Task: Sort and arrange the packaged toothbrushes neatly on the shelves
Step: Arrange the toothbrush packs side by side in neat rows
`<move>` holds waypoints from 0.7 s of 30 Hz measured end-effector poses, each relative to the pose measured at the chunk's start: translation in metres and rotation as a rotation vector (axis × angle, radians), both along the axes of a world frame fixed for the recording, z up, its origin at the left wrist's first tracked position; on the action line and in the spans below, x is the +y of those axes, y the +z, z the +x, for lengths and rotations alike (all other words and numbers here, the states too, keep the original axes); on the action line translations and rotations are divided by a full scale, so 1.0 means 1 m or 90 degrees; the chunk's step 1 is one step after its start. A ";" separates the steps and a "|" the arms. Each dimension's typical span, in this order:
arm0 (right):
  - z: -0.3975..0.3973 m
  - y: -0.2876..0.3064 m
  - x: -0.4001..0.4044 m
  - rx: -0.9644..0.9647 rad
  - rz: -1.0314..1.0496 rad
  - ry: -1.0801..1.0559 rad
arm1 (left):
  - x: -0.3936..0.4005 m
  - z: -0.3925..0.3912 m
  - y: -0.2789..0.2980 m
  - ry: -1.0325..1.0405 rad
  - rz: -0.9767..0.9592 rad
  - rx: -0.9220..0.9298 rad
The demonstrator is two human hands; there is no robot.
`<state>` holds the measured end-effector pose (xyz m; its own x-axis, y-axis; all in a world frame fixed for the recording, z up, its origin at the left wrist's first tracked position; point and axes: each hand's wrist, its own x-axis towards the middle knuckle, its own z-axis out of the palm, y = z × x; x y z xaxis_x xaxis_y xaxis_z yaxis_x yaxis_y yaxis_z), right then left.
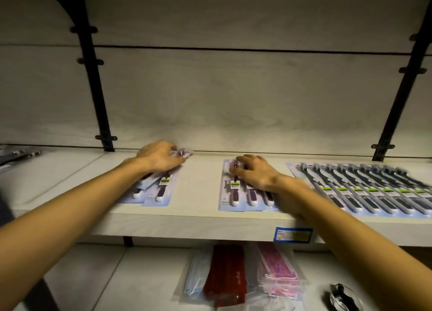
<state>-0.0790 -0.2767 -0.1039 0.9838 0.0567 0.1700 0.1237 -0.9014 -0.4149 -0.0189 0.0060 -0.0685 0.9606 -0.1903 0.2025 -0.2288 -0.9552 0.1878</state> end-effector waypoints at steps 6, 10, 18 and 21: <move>0.012 -0.001 0.034 -0.001 0.002 0.001 | 0.007 -0.003 -0.015 -0.014 -0.129 0.081; 0.011 -0.002 0.038 0.004 0.018 -0.009 | -0.024 -0.006 -0.023 -0.031 -0.332 0.128; 0.005 0.001 0.031 -0.019 0.064 0.006 | -0.044 -0.002 -0.012 -0.018 -0.649 0.092; 0.004 0.008 0.036 -0.031 -0.021 -0.002 | -0.019 0.008 -0.002 0.016 -0.677 0.121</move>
<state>-0.0748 -0.2404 -0.0959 0.9746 0.0606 0.2158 0.1408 -0.9147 -0.3789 -0.0105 -0.0134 -0.0706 0.9950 0.0154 0.0988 -0.0903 -0.2856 0.9541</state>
